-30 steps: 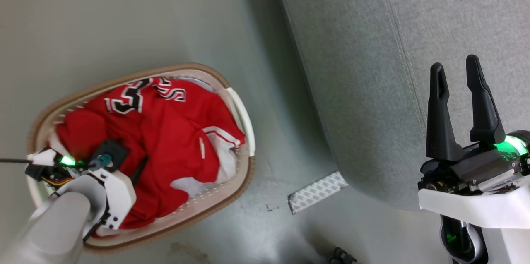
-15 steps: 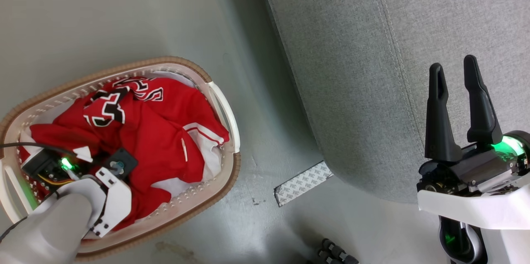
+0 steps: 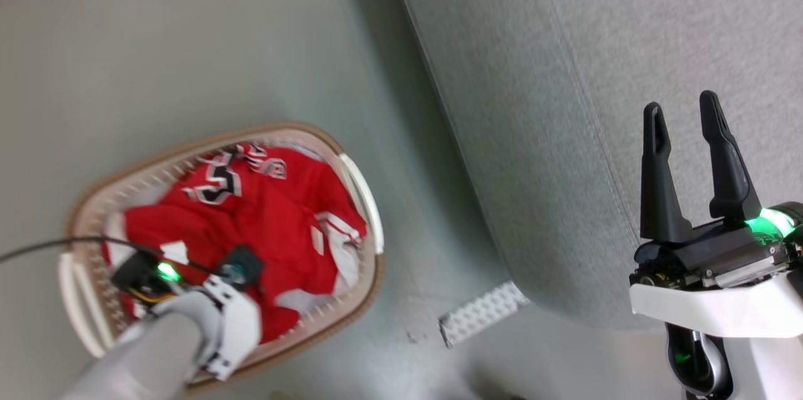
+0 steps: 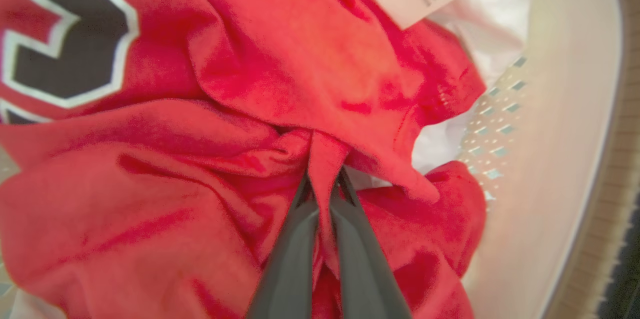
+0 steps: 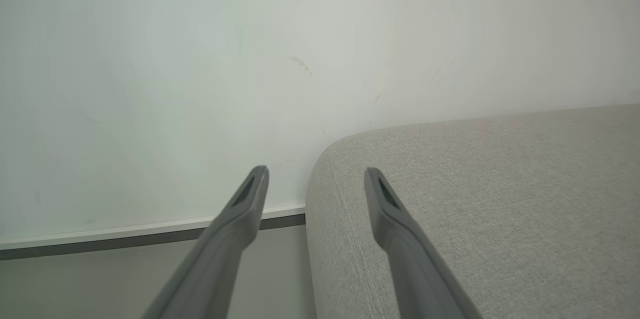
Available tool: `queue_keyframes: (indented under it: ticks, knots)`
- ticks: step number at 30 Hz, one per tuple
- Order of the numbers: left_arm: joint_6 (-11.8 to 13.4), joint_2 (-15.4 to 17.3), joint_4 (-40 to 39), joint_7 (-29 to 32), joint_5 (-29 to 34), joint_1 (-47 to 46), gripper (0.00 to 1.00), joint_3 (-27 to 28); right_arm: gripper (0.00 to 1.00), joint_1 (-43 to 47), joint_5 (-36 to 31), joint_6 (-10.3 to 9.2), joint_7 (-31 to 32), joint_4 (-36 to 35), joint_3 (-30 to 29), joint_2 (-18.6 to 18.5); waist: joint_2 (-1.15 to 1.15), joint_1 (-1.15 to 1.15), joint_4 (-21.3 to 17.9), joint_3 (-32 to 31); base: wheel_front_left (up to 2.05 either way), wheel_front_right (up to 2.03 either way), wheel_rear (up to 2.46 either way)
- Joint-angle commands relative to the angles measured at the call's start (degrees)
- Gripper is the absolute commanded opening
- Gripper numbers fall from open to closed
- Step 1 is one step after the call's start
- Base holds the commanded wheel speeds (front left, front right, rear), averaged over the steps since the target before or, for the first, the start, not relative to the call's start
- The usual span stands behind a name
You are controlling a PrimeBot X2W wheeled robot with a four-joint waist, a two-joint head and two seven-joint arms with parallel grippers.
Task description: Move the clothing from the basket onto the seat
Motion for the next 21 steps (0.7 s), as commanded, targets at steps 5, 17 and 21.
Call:
queue_keyframes:
  ticks: [5, 17, 21]
  knots:
    - [0.08, -3.99, -0.90, -3.48, -4.26, 2.59, 0.00, -0.27, 1.00, 0.99, -3.42, -0.12, 0.04, 2.99, -0.81, -0.17, 0.00, 0.00, 5.88, -11.37, 0.00, 0.00, 0.00]
    - [0.09, -9.12, -5.11, -8.69, -15.12, 6.94, 0.00, -0.48, 1.00, 4.52, -7.07, -0.12, 0.04, 8.26, -3.08, -0.20, 0.00, 0.00, 12.16, -26.73, 0.00, 0.00, 0.00]
    - [0.09, -9.34, -9.93, -8.97, -17.94, 8.27, 0.00, 1.21, 1.00, 6.02, -6.42, -0.12, 0.04, 9.32, -3.15, -0.21, 0.00, 0.00, 13.86, -31.16, 0.00, 0.00, 0.00]
